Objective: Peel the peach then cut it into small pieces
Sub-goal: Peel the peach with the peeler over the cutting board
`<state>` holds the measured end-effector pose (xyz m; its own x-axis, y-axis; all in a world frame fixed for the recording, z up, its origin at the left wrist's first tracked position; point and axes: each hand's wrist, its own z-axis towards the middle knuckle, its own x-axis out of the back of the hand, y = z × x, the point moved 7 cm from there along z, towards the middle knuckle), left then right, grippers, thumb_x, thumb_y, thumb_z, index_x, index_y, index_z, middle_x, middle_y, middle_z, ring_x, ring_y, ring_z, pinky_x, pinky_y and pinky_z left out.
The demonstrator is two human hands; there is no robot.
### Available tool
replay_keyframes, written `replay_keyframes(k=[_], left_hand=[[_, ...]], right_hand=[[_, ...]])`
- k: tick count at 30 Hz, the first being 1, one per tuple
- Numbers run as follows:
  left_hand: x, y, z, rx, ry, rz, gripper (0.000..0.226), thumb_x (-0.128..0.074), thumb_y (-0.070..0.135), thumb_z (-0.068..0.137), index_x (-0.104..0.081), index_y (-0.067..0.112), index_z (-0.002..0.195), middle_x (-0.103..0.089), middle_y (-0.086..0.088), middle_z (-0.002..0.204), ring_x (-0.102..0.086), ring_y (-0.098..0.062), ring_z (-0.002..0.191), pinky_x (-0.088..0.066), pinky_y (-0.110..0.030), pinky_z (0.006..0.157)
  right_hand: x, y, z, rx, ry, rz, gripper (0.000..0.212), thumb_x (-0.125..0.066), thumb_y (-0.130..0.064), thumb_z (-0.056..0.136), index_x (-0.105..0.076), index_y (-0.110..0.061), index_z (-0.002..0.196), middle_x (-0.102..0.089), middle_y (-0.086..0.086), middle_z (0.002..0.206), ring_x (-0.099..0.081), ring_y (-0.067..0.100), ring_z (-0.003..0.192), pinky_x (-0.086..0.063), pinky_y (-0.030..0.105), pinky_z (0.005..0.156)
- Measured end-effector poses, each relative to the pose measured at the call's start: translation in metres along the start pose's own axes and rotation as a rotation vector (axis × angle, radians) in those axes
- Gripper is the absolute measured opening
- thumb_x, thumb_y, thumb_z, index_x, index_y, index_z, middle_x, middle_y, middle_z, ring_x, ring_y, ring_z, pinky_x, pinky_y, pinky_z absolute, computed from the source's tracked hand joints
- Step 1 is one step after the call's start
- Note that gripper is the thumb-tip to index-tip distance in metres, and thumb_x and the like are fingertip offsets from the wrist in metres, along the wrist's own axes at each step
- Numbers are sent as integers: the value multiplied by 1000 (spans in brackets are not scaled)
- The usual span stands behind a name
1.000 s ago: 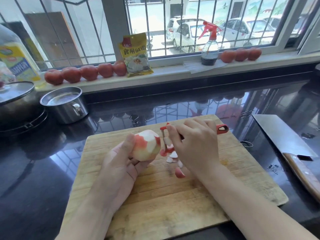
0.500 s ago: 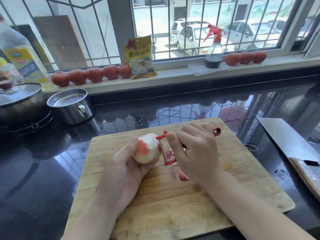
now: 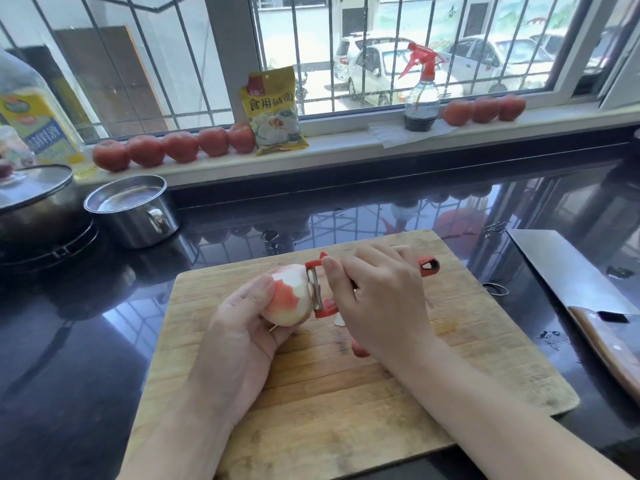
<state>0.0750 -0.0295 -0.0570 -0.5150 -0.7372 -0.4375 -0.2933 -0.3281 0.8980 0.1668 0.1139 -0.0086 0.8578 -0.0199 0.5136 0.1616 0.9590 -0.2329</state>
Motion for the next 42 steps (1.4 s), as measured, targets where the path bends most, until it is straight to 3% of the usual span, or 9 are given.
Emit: replay_keyframes(k=[5,10,13,17,21,26,34,40,42], left_hand=[[4,1,-1,-26,6,-53,39,-48,27,102,-78,2,105,-73,-19,114,-69,-32,107,-53,-53,102],[2,0,2,4,33,-97,41,-53,35,99,-76,5,116,-71,-20,125,-68,-35,113,-56,-52,99],[5,-2,2,39,61,-104,48,-53,39,99,-70,3,125,-68,-24,131,-62,-43,126,-58,-49,97],[6,-5,4,44,51,-50,47,-50,39,102,-74,2,118,-69,-22,129,-59,-44,129,-52,-53,104],[0,-5,2,26,12,30,48,-46,35,105,-67,0,130,-70,-21,129,-59,-43,129,-49,-52,103],[1,1,-1,-22,-1,72,53,-57,39,99,-64,0,134,-65,-27,132,-59,-41,120,-38,-64,110],[4,1,0,-55,25,14,47,-48,34,102,-68,-2,125,-72,-19,124,-70,-33,112,-46,-59,109],[3,-5,2,65,42,-172,42,-51,37,102,-70,10,128,-67,-22,132,-65,-44,120,-59,-51,97],[2,-7,2,111,40,-224,46,-50,38,104,-65,5,132,-65,-26,135,-66,-43,119,-59,-50,96]], right_hand=[[-3,28,5,-87,-49,-192,47,-52,-38,102,-55,-25,56,-57,-11,58,-54,14,64,-30,35,72],[-5,29,3,-86,-48,-273,46,-53,-39,102,-63,-24,60,-60,-9,60,-54,17,65,-30,36,73],[0,25,5,-70,36,-137,49,-51,-37,104,-63,-21,59,-57,-8,59,-54,17,64,-35,37,72],[3,7,1,19,58,71,53,-47,-36,107,-65,-17,61,-56,-7,59,-53,18,65,-40,42,72],[0,-1,1,44,25,80,54,-47,-37,107,-66,-18,60,-57,-7,61,-53,18,66,-40,44,73],[1,-1,1,31,8,79,55,-46,-39,107,-64,-20,59,-55,-8,59,-54,17,66,-41,43,71],[4,32,5,-70,-15,-219,47,-55,-39,102,-60,-25,58,-59,-11,59,-57,15,66,-33,36,74],[4,24,4,-80,33,-131,49,-51,-38,105,-61,-22,60,-57,-8,59,-54,16,64,-36,37,73],[6,19,3,-57,66,-42,50,-49,-36,106,-61,-20,60,-55,-8,59,-51,15,63,-37,38,71]])
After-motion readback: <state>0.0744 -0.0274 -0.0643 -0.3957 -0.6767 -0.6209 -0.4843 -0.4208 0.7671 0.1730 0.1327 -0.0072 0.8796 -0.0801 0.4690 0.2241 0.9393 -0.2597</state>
